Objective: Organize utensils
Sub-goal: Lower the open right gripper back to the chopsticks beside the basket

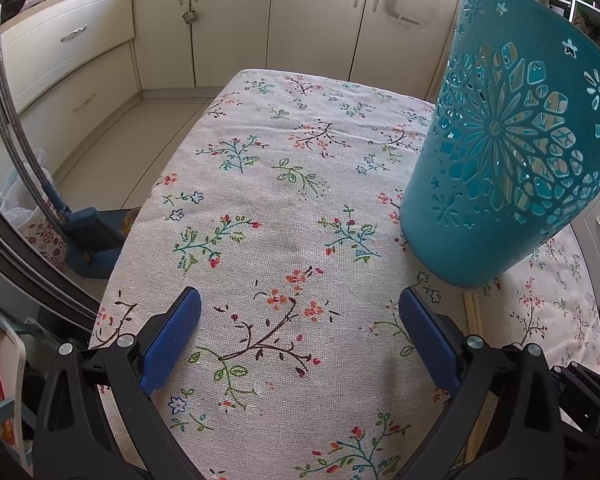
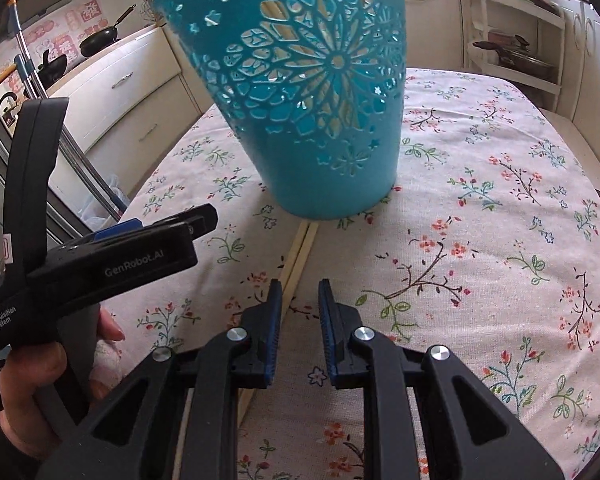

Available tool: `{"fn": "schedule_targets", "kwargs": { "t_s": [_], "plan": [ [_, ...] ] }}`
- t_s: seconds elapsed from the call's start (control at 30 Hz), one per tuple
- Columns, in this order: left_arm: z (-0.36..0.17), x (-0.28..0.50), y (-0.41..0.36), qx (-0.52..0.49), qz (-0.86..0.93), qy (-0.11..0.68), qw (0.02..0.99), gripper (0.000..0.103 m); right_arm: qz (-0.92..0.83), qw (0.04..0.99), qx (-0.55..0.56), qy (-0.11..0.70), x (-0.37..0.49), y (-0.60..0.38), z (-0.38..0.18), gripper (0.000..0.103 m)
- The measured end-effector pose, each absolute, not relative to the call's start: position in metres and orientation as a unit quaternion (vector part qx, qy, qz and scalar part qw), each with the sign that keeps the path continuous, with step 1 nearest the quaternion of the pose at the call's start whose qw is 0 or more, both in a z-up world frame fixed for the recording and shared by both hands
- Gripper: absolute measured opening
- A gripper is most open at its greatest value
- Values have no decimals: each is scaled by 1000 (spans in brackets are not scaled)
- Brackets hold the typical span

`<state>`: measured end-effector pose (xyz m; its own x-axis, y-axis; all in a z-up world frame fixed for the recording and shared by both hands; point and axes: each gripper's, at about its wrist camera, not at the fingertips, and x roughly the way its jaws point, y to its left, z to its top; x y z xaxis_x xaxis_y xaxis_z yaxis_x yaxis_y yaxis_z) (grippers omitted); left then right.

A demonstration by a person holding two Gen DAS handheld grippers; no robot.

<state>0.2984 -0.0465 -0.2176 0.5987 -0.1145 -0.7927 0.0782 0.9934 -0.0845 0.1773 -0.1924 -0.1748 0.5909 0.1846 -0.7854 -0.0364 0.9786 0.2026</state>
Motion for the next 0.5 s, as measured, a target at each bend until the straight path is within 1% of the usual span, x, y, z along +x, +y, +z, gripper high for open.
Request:
{"fn": "schedule_targets", "kwargs": {
  "t_s": [0.17,0.2,0.33,0.5],
  "plan": [
    [-218,299,-47,-20,-53,445,894,95,57,891,36,449,177,-182,-173,20],
    [-218,299,-47,-20,-53,445,894,95,55,891,32,450,177,-182,-173,18],
    [-218,299,-47,-19,-52,446,893,95,48,886,35,460,174,-189,-172,10],
    [-218,297,-50,-11,-70,450,890,95,38,875,52,480,168,-209,-171,9]
  ]
}}
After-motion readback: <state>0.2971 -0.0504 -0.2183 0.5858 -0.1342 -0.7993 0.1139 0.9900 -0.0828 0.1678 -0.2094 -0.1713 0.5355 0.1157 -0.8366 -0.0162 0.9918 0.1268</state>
